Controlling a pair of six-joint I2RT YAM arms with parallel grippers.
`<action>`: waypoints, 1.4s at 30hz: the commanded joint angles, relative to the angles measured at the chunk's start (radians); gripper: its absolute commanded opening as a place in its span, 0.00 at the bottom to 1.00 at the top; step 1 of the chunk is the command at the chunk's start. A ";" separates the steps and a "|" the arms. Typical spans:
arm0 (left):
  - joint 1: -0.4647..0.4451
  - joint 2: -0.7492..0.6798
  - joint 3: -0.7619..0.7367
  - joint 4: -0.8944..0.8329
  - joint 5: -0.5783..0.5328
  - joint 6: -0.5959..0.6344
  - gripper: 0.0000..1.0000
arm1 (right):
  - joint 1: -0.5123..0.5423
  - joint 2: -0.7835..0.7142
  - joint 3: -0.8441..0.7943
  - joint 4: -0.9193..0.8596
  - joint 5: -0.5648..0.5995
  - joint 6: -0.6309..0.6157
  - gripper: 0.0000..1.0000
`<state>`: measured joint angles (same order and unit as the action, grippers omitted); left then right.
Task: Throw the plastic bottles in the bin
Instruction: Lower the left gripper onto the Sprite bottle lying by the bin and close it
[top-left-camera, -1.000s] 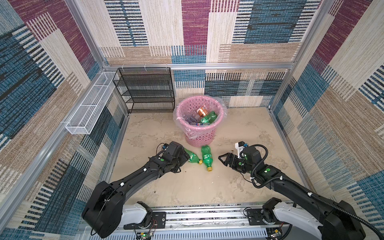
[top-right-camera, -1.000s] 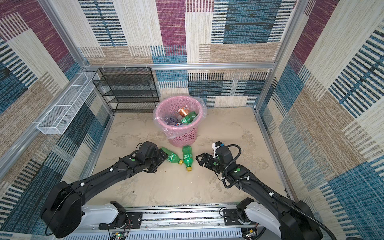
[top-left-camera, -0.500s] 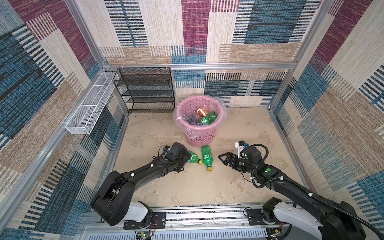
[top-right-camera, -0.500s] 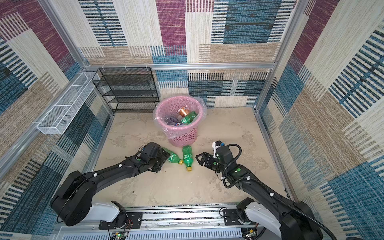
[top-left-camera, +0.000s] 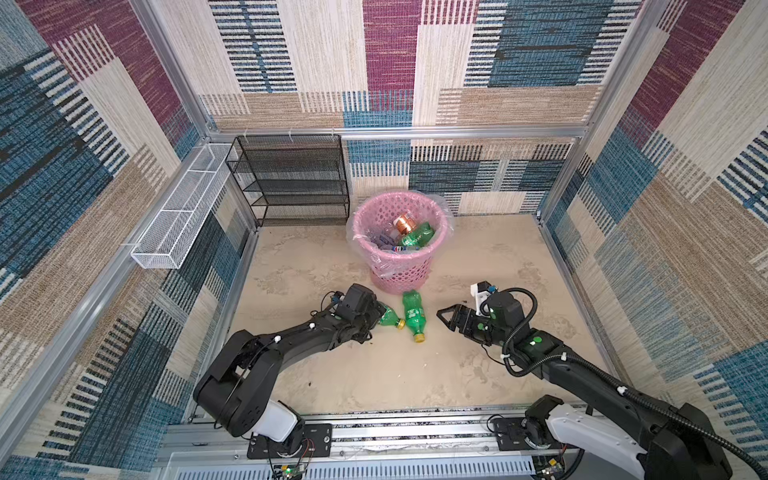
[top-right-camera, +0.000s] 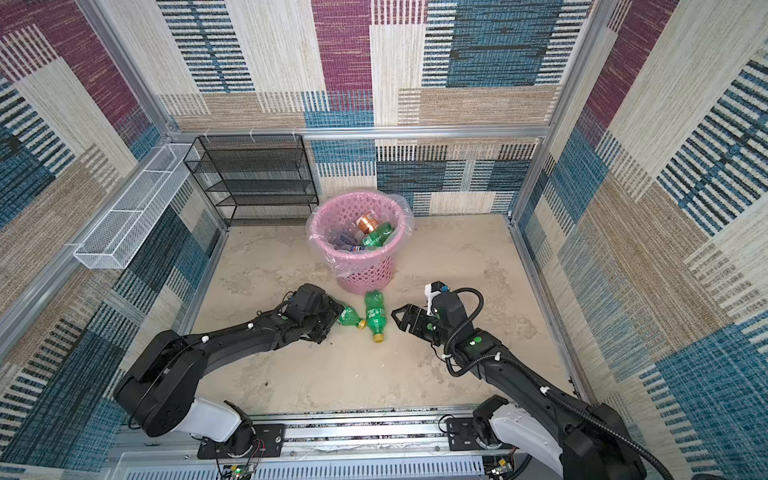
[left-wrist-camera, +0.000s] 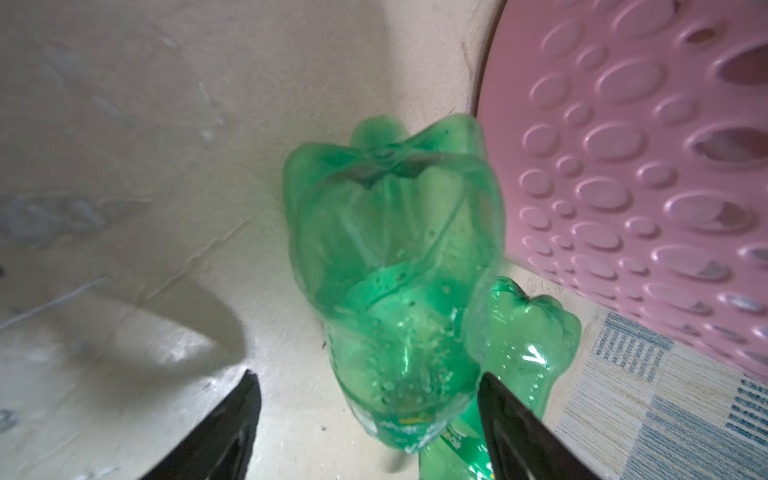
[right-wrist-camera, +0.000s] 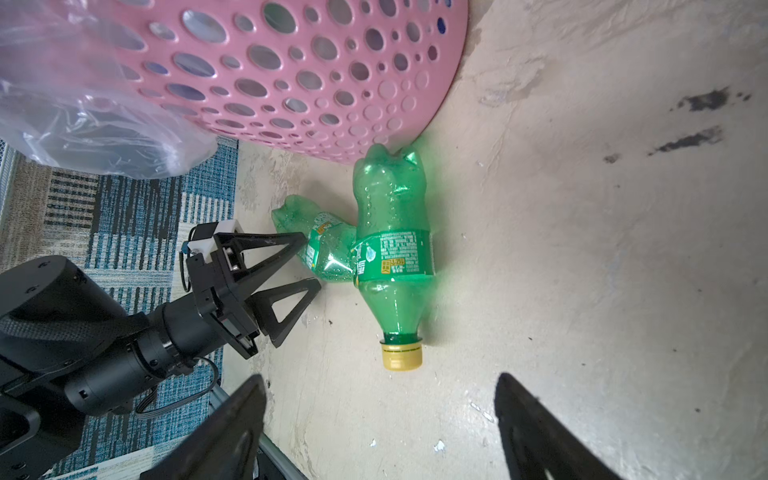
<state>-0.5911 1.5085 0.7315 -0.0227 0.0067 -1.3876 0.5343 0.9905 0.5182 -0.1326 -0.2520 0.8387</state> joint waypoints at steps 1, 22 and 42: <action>0.000 0.006 0.015 0.023 -0.004 -0.008 0.83 | 0.000 0.004 -0.002 0.019 0.007 -0.009 0.87; 0.001 0.040 0.032 -0.085 -0.015 0.119 0.78 | 0.000 -0.007 -0.023 0.030 0.007 -0.004 0.87; 0.034 -0.130 -0.038 -0.290 -0.015 0.353 0.70 | -0.001 0.010 -0.034 0.056 -0.003 0.003 0.86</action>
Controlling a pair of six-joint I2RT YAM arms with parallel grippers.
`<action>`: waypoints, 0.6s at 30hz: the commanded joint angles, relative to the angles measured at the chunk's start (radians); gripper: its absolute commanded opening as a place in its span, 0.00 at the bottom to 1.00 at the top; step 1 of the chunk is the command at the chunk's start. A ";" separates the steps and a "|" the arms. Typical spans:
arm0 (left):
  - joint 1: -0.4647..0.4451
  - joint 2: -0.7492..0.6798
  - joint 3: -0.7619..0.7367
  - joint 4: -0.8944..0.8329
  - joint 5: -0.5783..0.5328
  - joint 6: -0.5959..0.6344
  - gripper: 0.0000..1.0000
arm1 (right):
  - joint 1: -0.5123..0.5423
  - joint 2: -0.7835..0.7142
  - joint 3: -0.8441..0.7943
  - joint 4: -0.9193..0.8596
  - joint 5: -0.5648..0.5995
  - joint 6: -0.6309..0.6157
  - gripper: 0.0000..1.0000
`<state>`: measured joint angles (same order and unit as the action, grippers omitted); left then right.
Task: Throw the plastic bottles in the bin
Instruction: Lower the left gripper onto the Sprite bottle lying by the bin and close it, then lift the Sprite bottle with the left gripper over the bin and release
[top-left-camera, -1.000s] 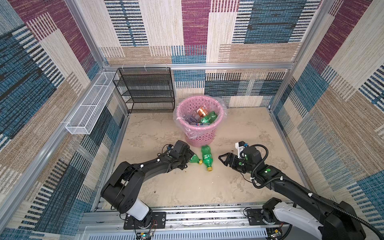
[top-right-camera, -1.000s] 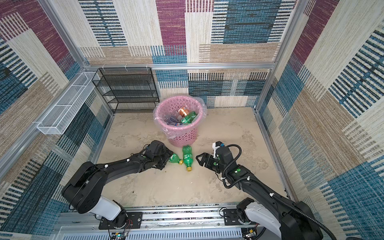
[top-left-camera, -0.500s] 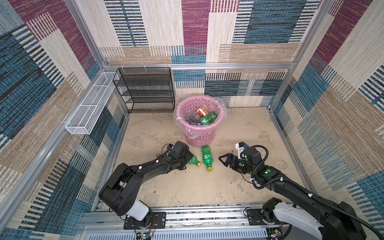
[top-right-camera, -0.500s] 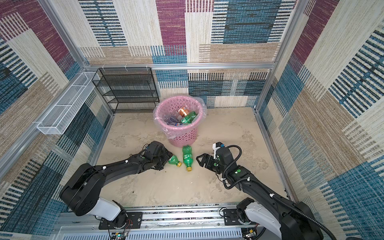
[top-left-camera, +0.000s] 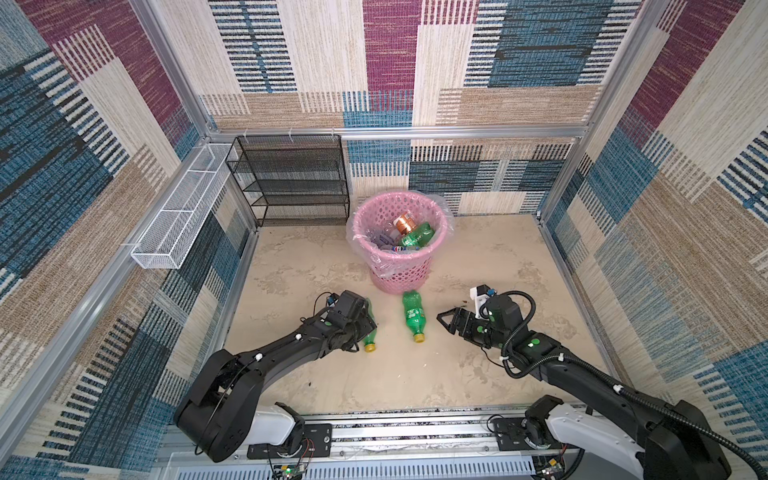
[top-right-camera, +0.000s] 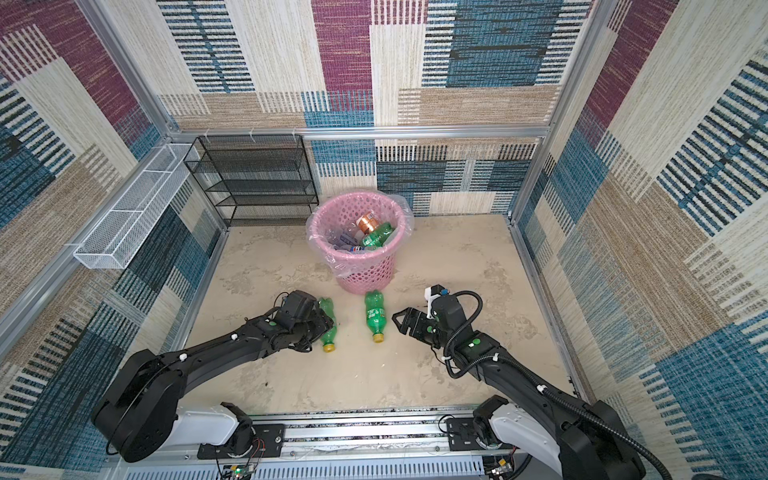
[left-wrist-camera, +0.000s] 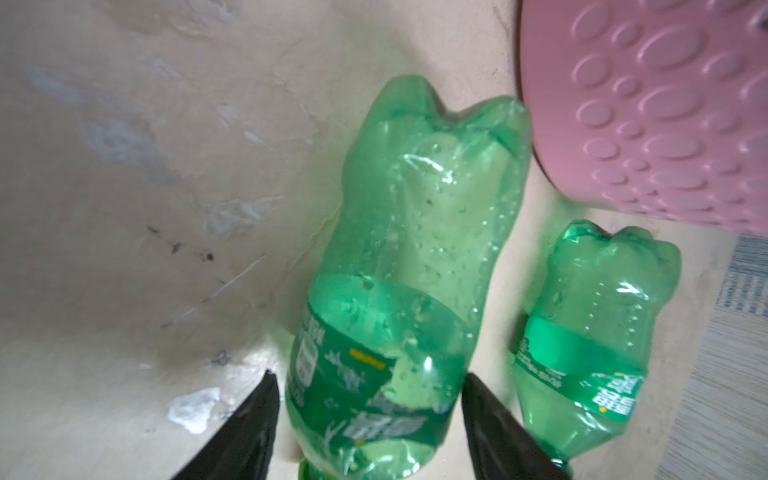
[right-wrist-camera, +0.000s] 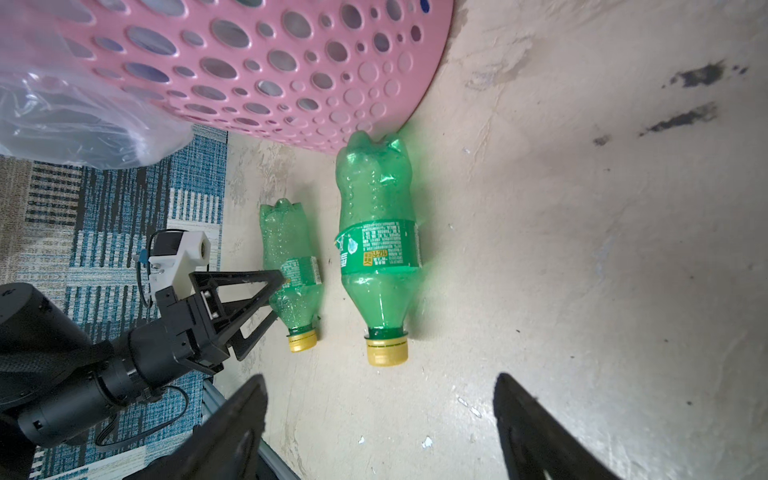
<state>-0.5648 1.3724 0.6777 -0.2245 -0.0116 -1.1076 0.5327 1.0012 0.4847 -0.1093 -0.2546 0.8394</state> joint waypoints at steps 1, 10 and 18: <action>0.013 0.016 0.028 -0.101 0.014 0.090 0.71 | 0.000 -0.002 -0.001 0.031 0.001 0.003 0.86; 0.037 0.073 0.097 -0.166 0.051 0.206 0.77 | 0.000 -0.010 -0.007 0.028 0.005 0.005 0.86; 0.039 0.111 0.126 -0.173 0.068 0.244 0.72 | 0.000 -0.004 -0.009 0.030 0.004 0.003 0.86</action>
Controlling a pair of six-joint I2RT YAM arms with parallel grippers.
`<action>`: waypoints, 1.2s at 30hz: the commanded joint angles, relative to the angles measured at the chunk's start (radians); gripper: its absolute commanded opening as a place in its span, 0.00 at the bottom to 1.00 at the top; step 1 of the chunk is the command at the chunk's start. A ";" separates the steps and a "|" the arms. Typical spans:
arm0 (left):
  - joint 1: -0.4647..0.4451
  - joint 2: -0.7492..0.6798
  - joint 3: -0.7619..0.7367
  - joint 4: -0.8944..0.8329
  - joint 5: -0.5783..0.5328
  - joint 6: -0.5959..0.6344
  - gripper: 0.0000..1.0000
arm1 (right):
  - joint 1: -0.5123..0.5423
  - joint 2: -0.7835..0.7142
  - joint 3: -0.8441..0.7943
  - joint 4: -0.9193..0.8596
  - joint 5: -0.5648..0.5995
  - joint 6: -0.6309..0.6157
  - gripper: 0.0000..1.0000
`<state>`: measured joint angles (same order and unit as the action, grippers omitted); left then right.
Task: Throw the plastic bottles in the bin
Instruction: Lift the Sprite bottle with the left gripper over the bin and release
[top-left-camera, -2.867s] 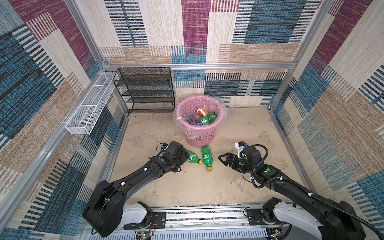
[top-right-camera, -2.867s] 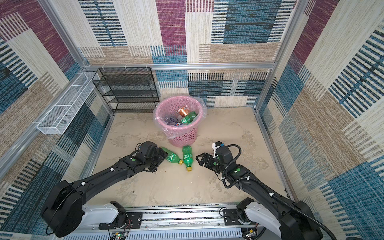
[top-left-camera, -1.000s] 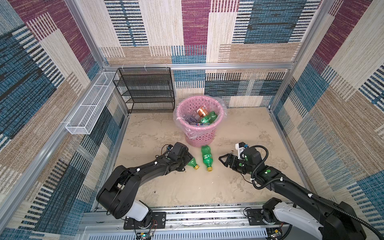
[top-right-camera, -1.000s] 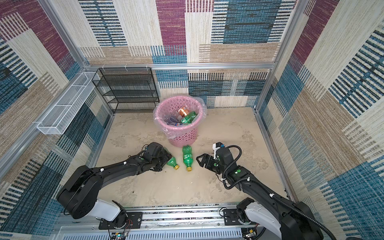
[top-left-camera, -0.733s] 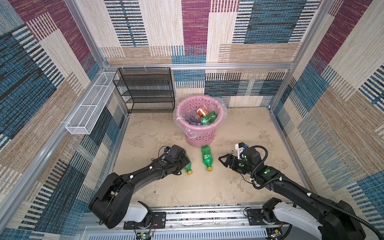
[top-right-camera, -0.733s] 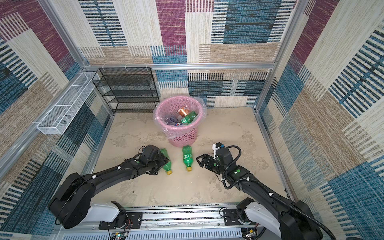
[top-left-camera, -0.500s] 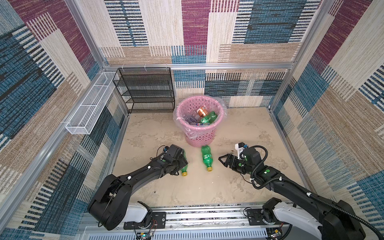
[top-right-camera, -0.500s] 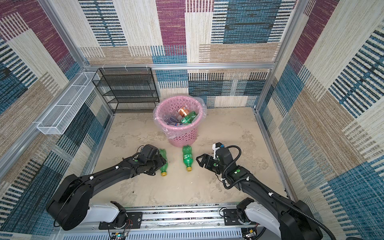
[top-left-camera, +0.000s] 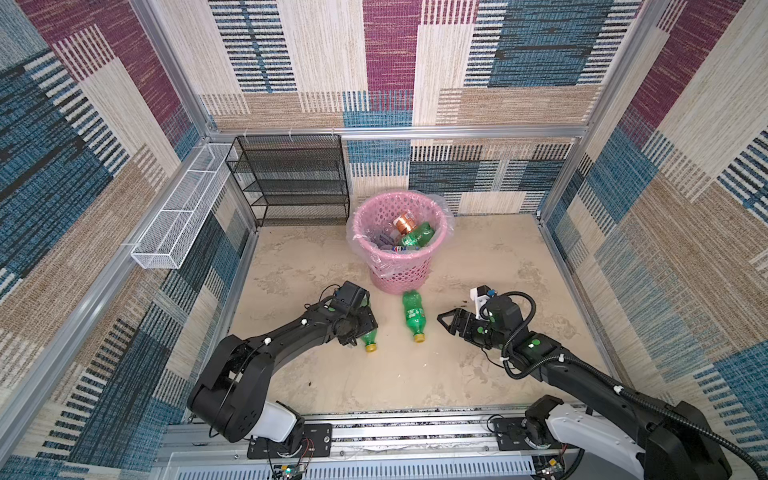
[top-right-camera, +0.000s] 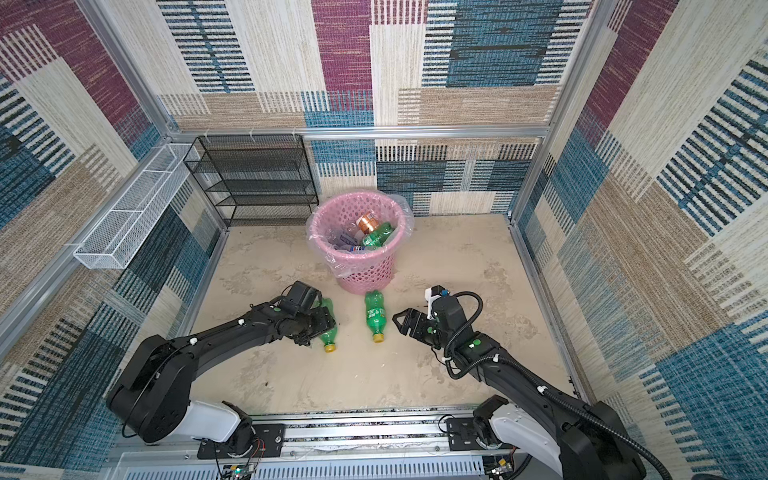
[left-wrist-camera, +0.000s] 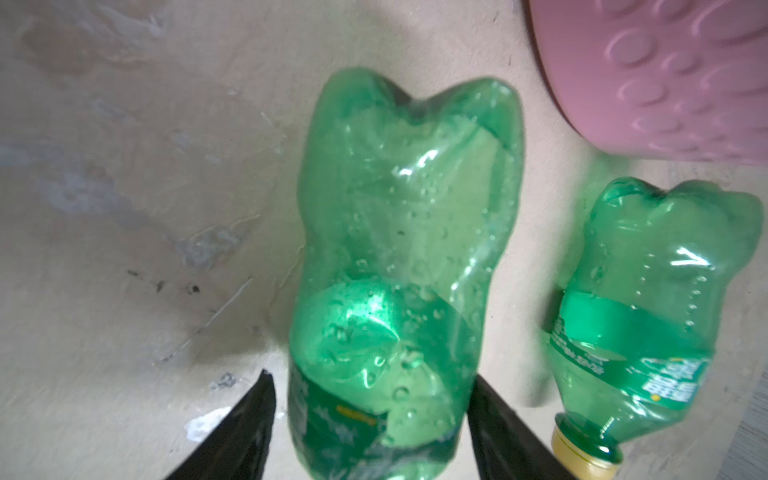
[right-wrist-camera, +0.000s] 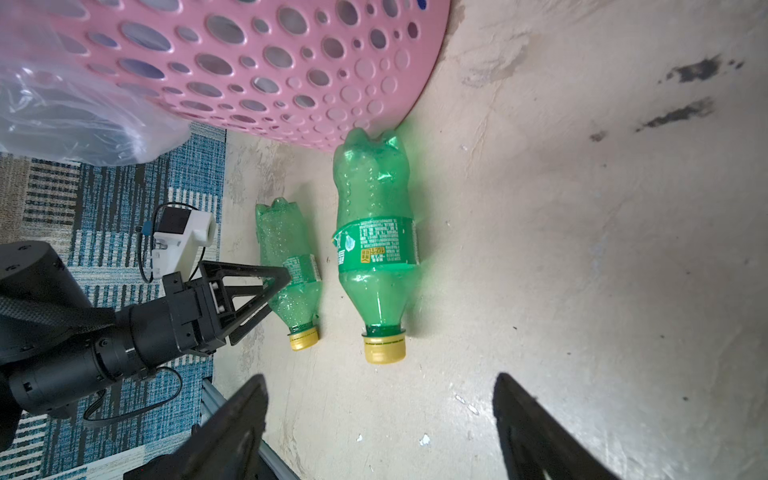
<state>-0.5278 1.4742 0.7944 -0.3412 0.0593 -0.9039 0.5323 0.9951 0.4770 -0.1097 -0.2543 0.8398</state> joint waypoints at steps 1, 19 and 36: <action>0.002 0.014 0.011 -0.059 -0.002 0.043 0.72 | 0.000 0.003 -0.001 0.032 0.003 0.003 0.86; 0.002 0.040 0.017 -0.046 0.022 0.060 0.67 | 0.000 0.019 0.004 0.036 0.001 0.002 0.85; 0.043 -0.127 -0.108 -0.066 0.018 0.033 0.62 | 0.000 0.027 0.006 0.040 0.000 0.004 0.84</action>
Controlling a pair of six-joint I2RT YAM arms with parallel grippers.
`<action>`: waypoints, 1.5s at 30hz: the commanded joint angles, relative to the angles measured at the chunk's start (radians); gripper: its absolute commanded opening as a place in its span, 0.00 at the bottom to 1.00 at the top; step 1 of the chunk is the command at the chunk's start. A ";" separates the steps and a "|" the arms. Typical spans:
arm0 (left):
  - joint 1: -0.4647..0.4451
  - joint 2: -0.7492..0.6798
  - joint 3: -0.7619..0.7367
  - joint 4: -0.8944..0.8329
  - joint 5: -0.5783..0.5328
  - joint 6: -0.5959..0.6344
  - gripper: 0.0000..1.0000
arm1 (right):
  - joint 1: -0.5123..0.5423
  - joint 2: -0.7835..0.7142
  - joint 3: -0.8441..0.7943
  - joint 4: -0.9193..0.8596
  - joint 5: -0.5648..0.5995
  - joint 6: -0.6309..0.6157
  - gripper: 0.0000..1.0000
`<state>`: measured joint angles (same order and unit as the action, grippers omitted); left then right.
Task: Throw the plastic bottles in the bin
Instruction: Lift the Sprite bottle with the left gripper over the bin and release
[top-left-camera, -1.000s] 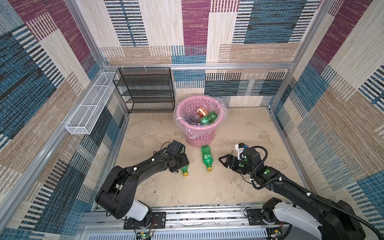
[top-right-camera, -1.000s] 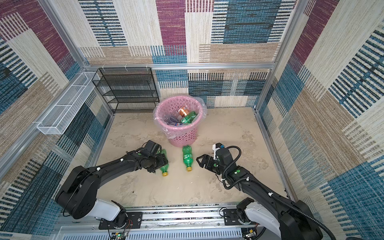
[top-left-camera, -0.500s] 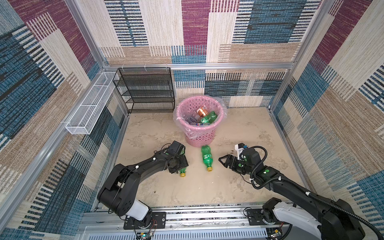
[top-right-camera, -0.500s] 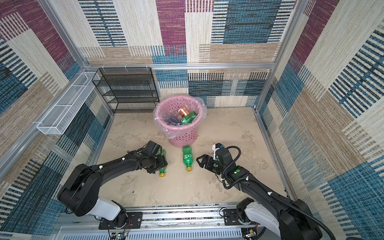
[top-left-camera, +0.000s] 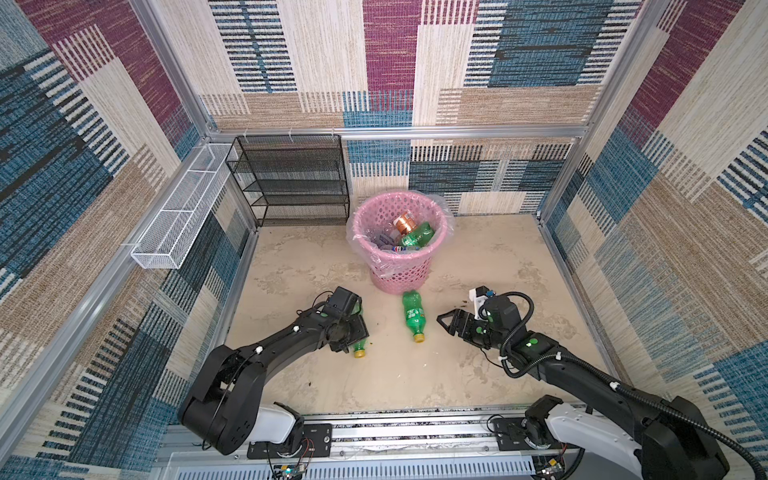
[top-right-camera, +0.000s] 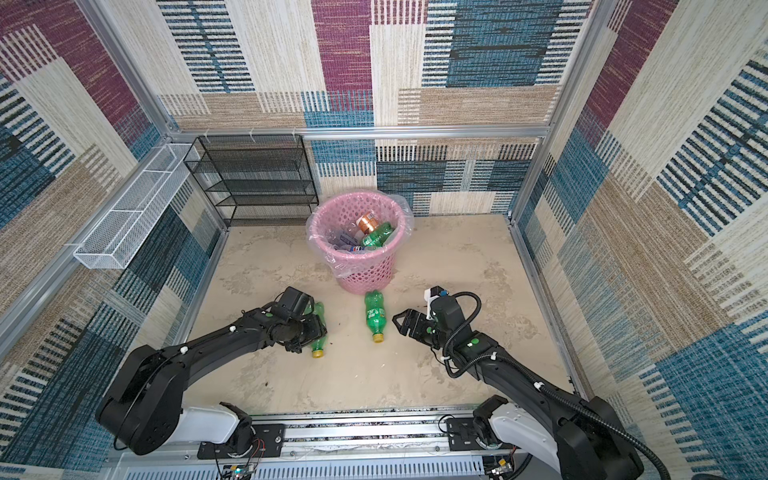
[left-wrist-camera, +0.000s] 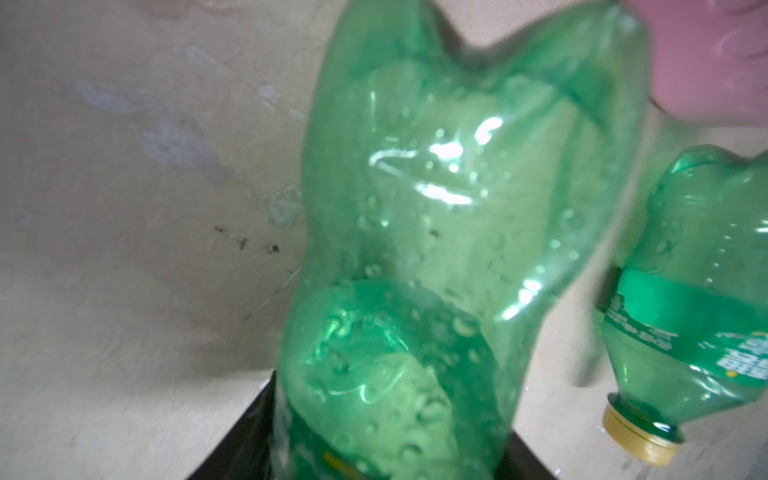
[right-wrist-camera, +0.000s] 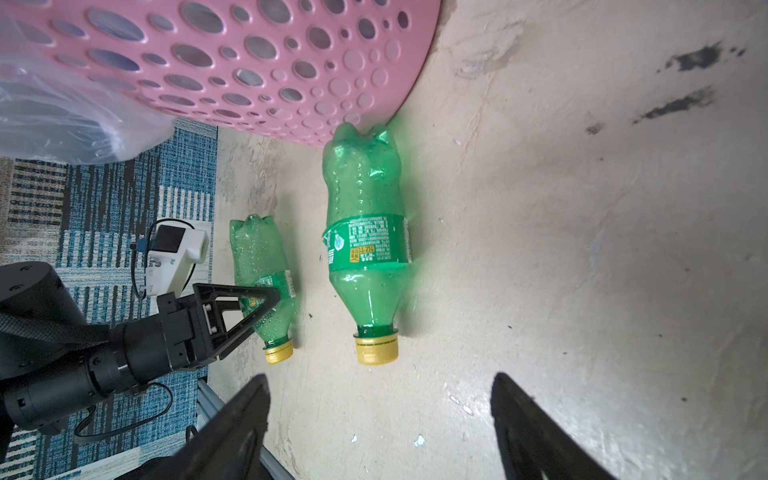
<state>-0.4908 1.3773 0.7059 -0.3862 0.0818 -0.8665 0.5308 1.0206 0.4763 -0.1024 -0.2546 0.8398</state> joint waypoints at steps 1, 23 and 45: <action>0.008 -0.046 -0.029 -0.024 -0.004 -0.004 0.62 | 0.002 0.004 0.008 0.033 0.000 0.005 0.84; 0.046 0.060 1.197 -0.247 0.054 0.242 0.83 | 0.001 0.029 0.101 -0.010 0.014 -0.020 0.84; 0.098 -0.428 0.283 -0.175 0.068 0.114 0.89 | -0.002 -0.018 0.020 -0.016 0.025 0.007 0.84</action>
<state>-0.3946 0.9699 1.0500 -0.5804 0.1387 -0.7166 0.5289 0.9909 0.4908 -0.1543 -0.2176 0.8444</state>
